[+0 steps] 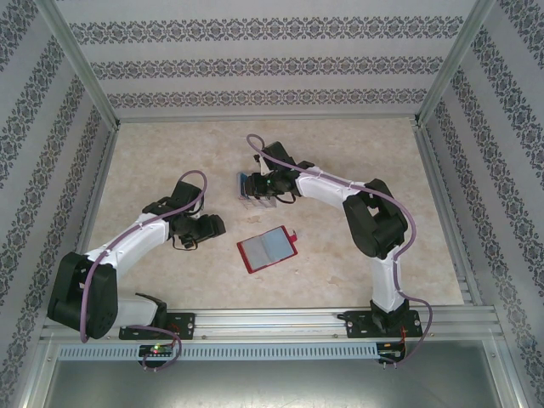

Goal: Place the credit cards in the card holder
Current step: Pick up the credit card from the storage box.

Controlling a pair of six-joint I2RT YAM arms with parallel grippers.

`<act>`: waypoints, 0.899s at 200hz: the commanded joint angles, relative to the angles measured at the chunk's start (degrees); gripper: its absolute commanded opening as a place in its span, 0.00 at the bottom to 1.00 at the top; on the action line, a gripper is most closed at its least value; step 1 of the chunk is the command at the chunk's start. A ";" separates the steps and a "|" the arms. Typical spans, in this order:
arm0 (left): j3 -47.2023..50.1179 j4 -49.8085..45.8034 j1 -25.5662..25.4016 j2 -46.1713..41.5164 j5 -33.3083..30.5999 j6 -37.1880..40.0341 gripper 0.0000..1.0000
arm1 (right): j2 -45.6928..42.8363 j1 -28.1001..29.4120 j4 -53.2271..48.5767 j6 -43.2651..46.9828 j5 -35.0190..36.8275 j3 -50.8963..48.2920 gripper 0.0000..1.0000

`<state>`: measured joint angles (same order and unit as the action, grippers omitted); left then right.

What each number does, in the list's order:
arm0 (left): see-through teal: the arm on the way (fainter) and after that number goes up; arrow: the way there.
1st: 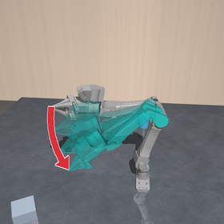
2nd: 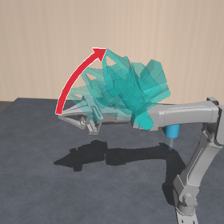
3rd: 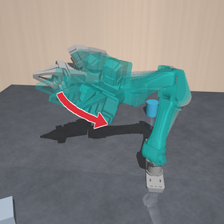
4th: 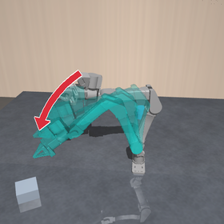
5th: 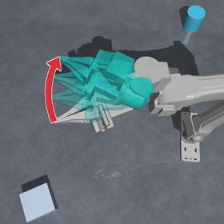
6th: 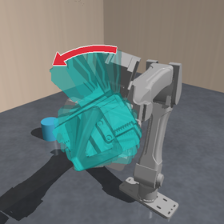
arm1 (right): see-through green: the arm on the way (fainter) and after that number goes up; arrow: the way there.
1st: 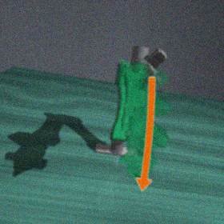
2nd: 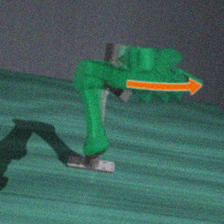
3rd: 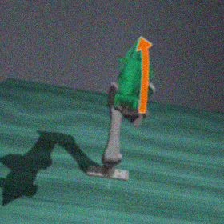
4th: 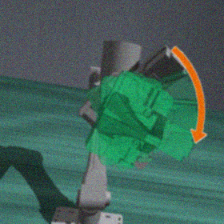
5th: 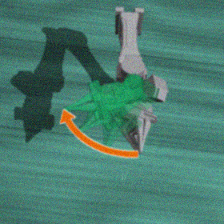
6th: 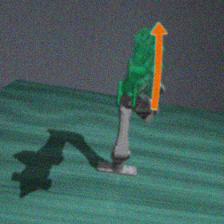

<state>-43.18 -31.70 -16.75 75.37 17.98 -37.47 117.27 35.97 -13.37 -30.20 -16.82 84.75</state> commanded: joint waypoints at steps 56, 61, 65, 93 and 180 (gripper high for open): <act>0.88 0.88 0.65 -0.18 0.63 0.32 0.70 | -2.56 0.22 2.58 -1.41 -3.83 -1.87 0.24; 0.90 0.85 0.63 -0.29 0.58 0.30 0.70 | -2.62 0.22 2.62 -1.29 -3.79 -1.79 0.23; 0.91 0.96 0.60 -0.31 0.52 0.30 0.70 | -2.66 0.24 2.52 -1.28 -3.87 -1.74 0.23; 1.48 1.56 0.61 -0.32 1.04 0.03 0.70 | -2.88 0.23 1.95 -0.88 -3.71 -1.58 0.19; 1.65 1.53 0.59 -0.70 0.87 0.04 0.70 | -4.75 0.25 -0.06 -0.13 -0.86 -2.48 0.04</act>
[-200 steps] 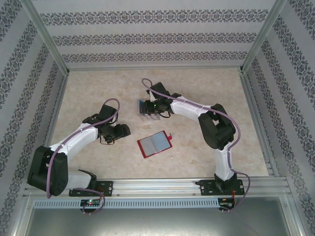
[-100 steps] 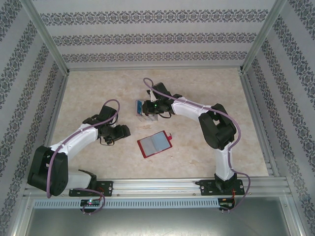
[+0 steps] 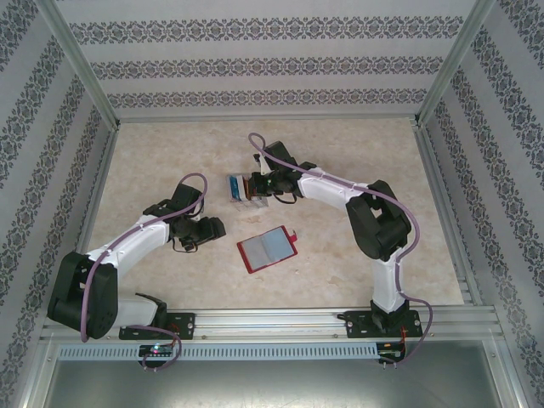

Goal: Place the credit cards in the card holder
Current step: Pick up the credit card from the storage box.

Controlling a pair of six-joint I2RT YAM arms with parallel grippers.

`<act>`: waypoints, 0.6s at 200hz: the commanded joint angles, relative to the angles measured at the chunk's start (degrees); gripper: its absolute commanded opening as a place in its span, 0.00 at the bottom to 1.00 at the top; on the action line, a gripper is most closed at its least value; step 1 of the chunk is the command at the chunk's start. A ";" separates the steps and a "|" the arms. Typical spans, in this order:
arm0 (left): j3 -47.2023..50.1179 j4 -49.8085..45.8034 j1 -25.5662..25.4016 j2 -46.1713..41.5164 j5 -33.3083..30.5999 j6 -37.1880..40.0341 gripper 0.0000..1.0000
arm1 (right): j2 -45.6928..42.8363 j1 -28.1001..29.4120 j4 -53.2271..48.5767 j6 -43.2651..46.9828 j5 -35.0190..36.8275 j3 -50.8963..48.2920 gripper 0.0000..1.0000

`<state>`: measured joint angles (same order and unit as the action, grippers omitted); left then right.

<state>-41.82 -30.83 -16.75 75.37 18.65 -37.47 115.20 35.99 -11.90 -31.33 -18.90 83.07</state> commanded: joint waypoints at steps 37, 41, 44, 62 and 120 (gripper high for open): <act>-0.02 0.69 0.63 0.10 0.59 0.04 0.70 | -3.22 0.28 -4.77 1.72 7.12 -0.98 0.02; -0.08 0.77 0.58 0.02 0.52 0.05 0.70 | -3.18 0.35 -5.10 1.71 7.68 -0.90 0.01; 0.01 0.77 0.58 -0.01 0.49 0.03 0.70 | -3.30 0.35 -5.29 1.66 8.14 -0.89 0.01; 0.14 0.95 0.61 -0.16 0.59 -0.17 0.70 | -4.35 0.81 -6.78 1.80 11.47 -0.97 0.00; 0.33 0.80 0.29 -2.03 3.02 0.12 0.71 | -13.66 0.72 -5.52 3.02 13.31 -6.73 0.00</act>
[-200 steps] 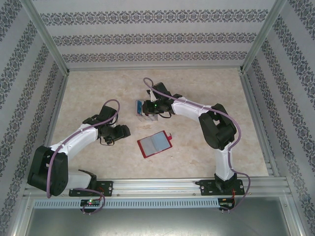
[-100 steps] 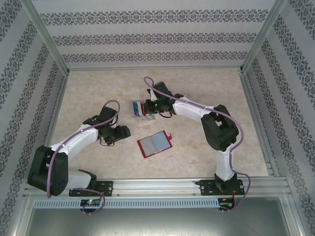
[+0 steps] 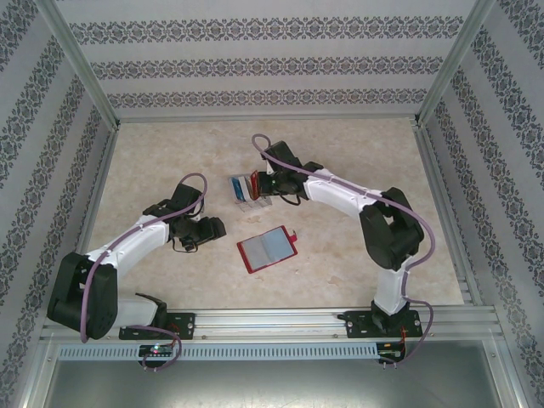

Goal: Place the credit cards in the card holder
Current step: Pick up the credit card from the storage box, then insert the credit card into the card slot.

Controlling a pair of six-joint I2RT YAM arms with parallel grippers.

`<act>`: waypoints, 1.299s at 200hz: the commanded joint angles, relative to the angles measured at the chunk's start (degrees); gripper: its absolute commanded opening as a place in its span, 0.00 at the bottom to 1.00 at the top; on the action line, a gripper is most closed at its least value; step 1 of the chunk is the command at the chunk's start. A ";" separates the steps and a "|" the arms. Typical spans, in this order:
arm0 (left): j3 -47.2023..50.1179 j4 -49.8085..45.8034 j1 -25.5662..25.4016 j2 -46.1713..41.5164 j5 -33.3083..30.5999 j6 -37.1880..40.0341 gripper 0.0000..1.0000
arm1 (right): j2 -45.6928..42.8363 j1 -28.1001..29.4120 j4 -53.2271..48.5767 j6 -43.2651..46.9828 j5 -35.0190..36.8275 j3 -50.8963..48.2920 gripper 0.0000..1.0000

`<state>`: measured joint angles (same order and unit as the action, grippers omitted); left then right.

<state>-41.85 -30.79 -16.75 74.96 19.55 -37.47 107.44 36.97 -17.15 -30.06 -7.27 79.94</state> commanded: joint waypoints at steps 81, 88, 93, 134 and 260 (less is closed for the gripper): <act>0.97 2.44 -6.88 0.58 4.98 0.27 0.70 | -23.13 -4.69 3.25 10.45 -23.22 -24.60 0.00; 1.02 2.77 -7.73 1.23 5.06 0.37 0.69 | -23.25 -4.82 3.57 10.59 -26.30 -26.13 0.00; 1.09 3.19 -8.37 1.66 5.15 0.39 0.68 | -23.17 -4.80 3.97 10.63 -28.22 -27.24 0.00; -0.06 7.92 -13.45 8.13 7.92 -1.45 0.53 | -20.33 -6.30 8.18 9.68 -38.91 -33.84 0.00; -2.75 6.92 -15.75 15.02 3.15 -1.44 0.30 | -9.94 -9.64 14.14 9.89 -45.51 -38.46 0.00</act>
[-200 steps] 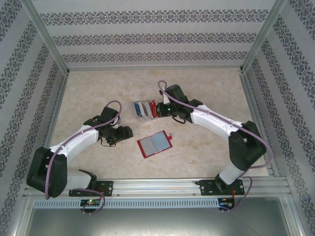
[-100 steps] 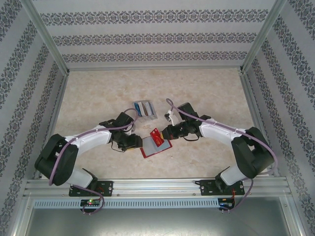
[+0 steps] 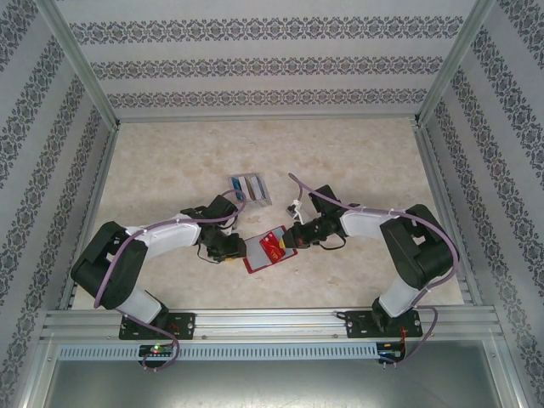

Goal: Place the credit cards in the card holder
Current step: Insert the credit card into the card slot.

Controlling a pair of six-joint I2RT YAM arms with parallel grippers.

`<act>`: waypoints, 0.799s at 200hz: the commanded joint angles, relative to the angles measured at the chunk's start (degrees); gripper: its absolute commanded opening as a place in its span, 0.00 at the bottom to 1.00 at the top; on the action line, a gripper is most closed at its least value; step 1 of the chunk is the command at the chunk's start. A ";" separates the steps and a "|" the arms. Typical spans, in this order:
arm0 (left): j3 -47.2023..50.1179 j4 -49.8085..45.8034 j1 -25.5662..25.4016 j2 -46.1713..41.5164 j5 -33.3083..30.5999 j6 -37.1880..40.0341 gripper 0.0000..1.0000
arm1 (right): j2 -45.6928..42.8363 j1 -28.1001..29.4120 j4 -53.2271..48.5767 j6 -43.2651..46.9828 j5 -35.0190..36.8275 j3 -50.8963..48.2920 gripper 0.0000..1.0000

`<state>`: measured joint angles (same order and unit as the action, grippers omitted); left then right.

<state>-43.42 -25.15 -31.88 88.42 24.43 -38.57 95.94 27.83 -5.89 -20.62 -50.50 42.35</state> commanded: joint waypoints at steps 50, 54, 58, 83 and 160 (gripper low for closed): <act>-1.63 1.56 -0.57 2.61 -2.12 -0.47 0.23 | 2.65 -0.49 8.40 -3.39 -2.57 -2.31 0.00; -1.71 1.51 -0.57 2.70 -2.04 -0.54 0.22 | 2.80 -0.46 8.88 -3.87 -2.36 -2.40 0.00; -1.74 1.50 -0.62 2.85 -2.10 -0.47 0.22 | 2.91 -0.52 9.39 -4.35 -2.12 -2.54 0.00; -1.96 1.59 -0.60 3.06 -2.18 -0.49 0.21 | 4.83 -0.51 13.44 -7.26 -1.57 -2.80 0.00; -2.54 0.93 -0.63 3.86 -2.76 -0.26 0.19 | 6.29 1.00 19.14 -11.72 -0.03 -3.34 0.00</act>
<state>-45.04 -27.40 -31.88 90.13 23.22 -39.03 101.73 27.90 9.76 -30.13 -51.83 40.29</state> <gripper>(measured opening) 0.192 0.066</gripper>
